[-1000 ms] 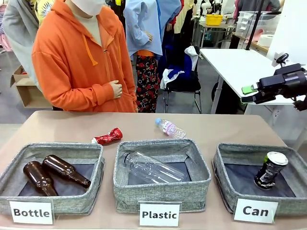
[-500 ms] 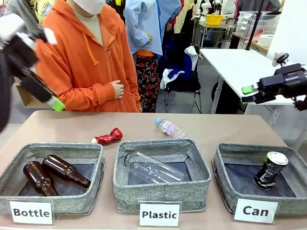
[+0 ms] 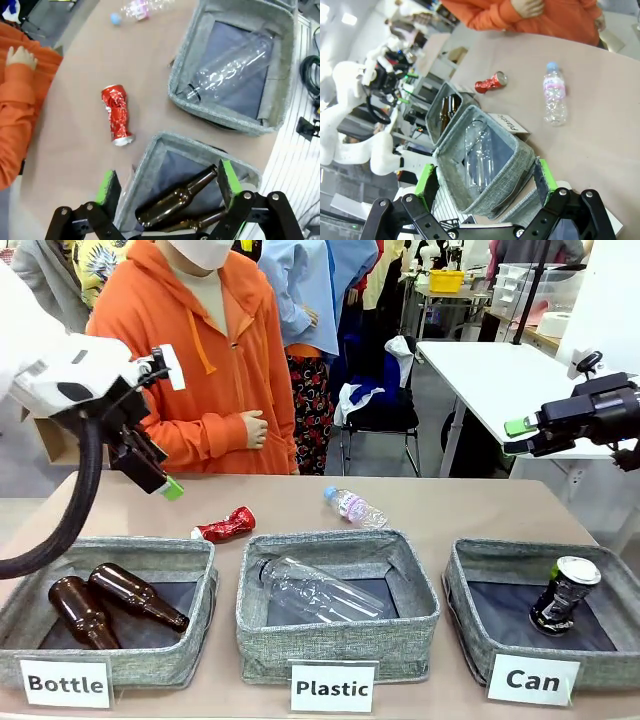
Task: Sort the can waste into the basket.
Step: Pick up the can waste from the table and place it in the right Fabric basket.
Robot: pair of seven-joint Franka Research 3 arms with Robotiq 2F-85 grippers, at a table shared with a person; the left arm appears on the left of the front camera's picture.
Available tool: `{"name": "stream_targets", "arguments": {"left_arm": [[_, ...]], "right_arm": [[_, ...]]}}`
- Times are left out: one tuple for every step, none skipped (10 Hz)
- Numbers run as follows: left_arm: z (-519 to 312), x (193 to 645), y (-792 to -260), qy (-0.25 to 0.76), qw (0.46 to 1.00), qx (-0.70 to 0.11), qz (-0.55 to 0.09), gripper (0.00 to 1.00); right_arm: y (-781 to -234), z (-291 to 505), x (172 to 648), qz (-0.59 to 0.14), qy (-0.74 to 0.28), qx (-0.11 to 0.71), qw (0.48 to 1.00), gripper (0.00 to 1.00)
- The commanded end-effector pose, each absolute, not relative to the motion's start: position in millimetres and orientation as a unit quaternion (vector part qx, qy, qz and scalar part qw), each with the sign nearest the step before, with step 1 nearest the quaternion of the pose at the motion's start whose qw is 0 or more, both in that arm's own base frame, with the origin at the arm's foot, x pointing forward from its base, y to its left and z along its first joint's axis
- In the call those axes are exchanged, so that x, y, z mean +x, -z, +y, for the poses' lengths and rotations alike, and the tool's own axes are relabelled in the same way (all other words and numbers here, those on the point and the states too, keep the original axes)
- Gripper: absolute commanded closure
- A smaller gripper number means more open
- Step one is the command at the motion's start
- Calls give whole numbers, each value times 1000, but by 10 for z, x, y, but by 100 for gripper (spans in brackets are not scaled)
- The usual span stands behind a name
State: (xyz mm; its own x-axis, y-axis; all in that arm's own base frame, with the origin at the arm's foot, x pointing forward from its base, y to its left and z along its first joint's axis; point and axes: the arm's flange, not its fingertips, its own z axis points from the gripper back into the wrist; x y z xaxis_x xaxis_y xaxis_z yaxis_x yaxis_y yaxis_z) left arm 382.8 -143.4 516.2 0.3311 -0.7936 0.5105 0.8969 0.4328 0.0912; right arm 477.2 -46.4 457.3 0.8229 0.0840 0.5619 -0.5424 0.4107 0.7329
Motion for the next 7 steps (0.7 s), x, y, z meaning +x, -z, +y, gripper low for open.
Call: {"name": "stream_targets", "arguments": {"left_arm": [[-1323, 3794, -5322, 522, 811, -109, -240, 0], [-1323, 3794, -5322, 522, 811, -109, -240, 0], [-1372, 3821, -5222, 523, 808, -107, -248, 0], [-1380, 4013, -5147, 516, 813, -108, -247, 0], [-1424, 4180, -5076, 518, 811, -113, -246, 0], [-1501, 4322, -4983, 519, 811, -114, -245, 0], [-1597, 4455, -4851, 518, 813, -108, -242, 0]], "right_arm": [[-4580, -477, 4762, -229, -203, 506, 807, 0], [-4580, -477, 4762, -229, -203, 506, 807, 0], [-4580, -477, 4762, -229, -203, 506, 807, 0], [-4580, -477, 4762, -229, -203, 506, 807, 0], [-4580, -477, 4762, -229, -203, 506, 807, 0], [-4580, -477, 4762, -229, -203, 506, 807, 0], [-4580, -477, 4762, -229, -203, 506, 807, 0]]}}
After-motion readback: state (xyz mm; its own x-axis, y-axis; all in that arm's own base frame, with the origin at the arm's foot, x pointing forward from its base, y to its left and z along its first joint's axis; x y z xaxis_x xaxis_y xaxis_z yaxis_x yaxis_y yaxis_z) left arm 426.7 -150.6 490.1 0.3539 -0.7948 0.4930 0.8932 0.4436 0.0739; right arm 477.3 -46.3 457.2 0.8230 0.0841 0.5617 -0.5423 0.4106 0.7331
